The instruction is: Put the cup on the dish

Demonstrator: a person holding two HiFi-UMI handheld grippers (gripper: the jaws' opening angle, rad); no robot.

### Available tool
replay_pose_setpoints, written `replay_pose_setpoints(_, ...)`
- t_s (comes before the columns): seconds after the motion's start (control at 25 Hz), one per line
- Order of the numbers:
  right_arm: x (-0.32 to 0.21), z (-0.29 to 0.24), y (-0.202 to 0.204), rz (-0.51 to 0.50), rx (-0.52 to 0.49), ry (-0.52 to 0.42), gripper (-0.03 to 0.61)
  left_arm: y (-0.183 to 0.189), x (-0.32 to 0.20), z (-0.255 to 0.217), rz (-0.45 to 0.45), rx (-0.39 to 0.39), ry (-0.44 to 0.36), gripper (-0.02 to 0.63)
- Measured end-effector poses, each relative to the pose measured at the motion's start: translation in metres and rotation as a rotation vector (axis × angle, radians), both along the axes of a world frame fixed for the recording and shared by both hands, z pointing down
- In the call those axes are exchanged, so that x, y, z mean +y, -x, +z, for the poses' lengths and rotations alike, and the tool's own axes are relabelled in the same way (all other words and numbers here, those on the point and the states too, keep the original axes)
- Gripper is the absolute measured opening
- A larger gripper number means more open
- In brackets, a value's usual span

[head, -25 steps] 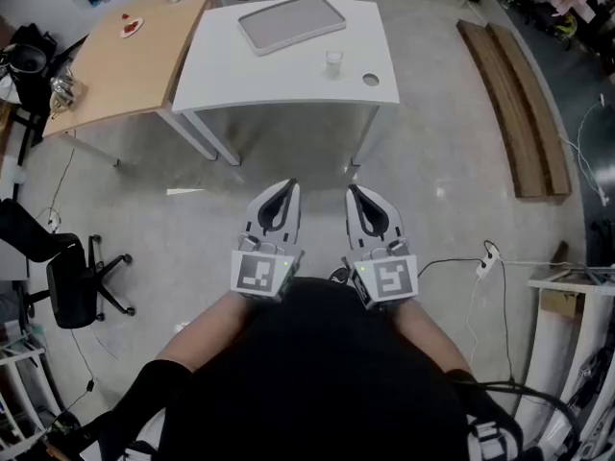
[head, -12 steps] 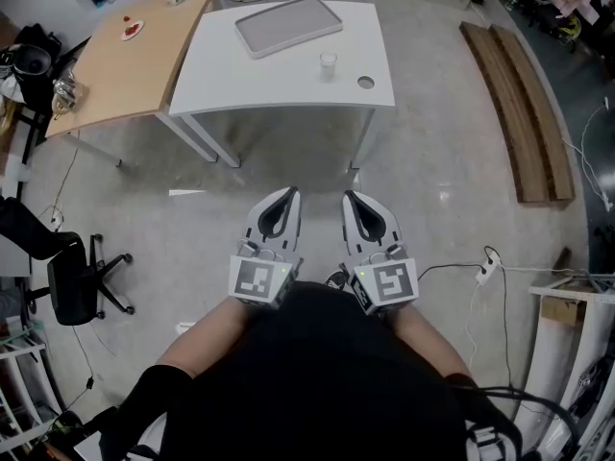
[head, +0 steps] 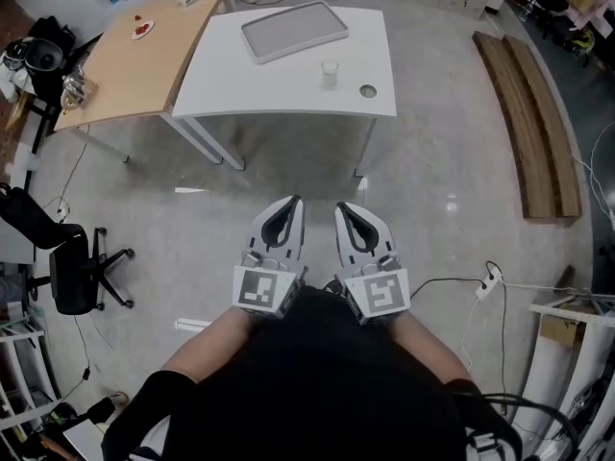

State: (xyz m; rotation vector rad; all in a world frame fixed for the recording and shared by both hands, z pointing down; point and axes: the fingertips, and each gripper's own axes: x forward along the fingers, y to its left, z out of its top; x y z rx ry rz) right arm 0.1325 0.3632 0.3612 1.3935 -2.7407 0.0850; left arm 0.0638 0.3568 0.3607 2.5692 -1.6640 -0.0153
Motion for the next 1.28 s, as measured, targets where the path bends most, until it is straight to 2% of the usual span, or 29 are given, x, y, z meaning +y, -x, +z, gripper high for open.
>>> replay_pose_setpoints(0.2,-0.023,0.01,0.006,-0.018,0.009,0.008,0.012,0.005,-0.022,0.009,-0.011,-0.015,0.003,0.008)
replay_pose_setpoints(0.4,-0.066,0.02,0.015,-0.004,0.024,0.023,0.012,0.019,-0.065,0.021,-0.013,-0.004,0.022,0.008)
replay_pose_setpoints(0.88,-0.227,0.031,0.046,0.094,0.064,0.049,0.012,0.056,-0.229,0.036,0.059,-0.011,0.058,0.007)
replay_pose_setpoints(1.28,-0.328,0.054,0.078,0.146,0.095,0.094,0.012,0.08,-0.33,0.056,0.115,-0.046,0.08,0.007)
